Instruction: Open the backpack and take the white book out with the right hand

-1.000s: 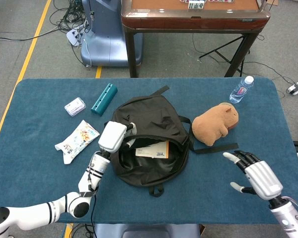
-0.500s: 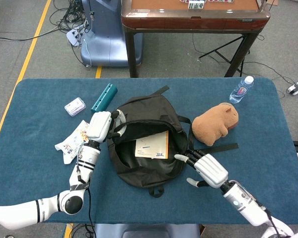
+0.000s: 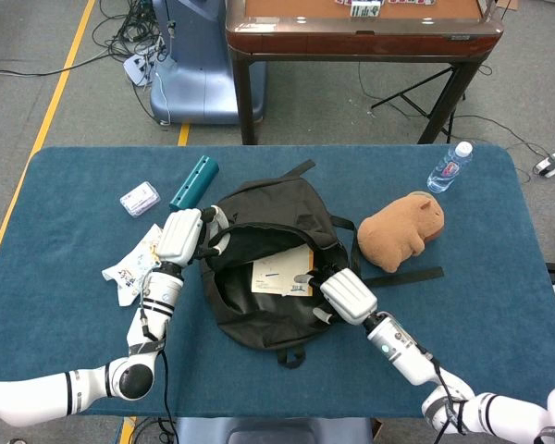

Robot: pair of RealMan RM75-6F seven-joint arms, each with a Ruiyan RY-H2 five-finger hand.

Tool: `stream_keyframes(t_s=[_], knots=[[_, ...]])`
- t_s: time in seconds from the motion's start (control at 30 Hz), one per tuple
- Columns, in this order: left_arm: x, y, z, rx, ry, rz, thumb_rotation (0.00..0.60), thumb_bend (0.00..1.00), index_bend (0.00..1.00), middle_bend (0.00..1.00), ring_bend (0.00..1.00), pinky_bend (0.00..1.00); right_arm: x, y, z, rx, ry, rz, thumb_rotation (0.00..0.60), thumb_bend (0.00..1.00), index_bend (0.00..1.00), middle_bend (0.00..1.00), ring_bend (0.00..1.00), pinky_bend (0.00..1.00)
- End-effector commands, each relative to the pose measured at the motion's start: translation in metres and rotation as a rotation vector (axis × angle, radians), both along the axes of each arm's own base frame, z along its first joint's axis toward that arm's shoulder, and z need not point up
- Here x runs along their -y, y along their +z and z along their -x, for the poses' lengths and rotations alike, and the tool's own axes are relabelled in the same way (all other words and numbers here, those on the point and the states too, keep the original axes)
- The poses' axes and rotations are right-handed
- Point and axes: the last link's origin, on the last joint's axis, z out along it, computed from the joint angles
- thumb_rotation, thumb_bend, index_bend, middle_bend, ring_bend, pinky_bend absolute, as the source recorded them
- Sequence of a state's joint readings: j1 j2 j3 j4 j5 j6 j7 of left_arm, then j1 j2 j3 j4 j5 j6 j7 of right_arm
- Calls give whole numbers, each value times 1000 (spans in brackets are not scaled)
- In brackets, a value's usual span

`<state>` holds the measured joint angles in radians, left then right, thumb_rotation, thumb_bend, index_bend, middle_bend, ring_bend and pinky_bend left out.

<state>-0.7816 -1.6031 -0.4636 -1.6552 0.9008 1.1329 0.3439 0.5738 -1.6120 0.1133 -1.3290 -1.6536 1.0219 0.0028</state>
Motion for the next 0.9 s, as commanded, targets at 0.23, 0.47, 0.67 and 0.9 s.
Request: stream_keyframes(t_s=[0.23, 0.47, 0.67, 0.9], knots=[[1, -2, 4, -8, 4, 4, 600, 401, 666, 724, 745, 884, 1, -28, 25, -64, -21, 30, 600, 107, 237, 251, 218, 281], [2, -6, 8, -14, 8, 11, 600, 401, 666, 724, 744, 884, -5, -34, 37, -72, -33, 48, 600, 39, 180, 186, 172, 281], [0, -3, 10, -1, 16, -1, 600, 401, 666, 724, 744, 884, 5, -33, 19, 14, -14, 98, 600, 21, 171, 179, 170, 281], [-2, 1, 12, 8, 30, -3, 600, 401, 663, 724, 744, 884, 15, -49, -6, 37, 12, 105, 600, 20, 170, 188, 170, 281]])
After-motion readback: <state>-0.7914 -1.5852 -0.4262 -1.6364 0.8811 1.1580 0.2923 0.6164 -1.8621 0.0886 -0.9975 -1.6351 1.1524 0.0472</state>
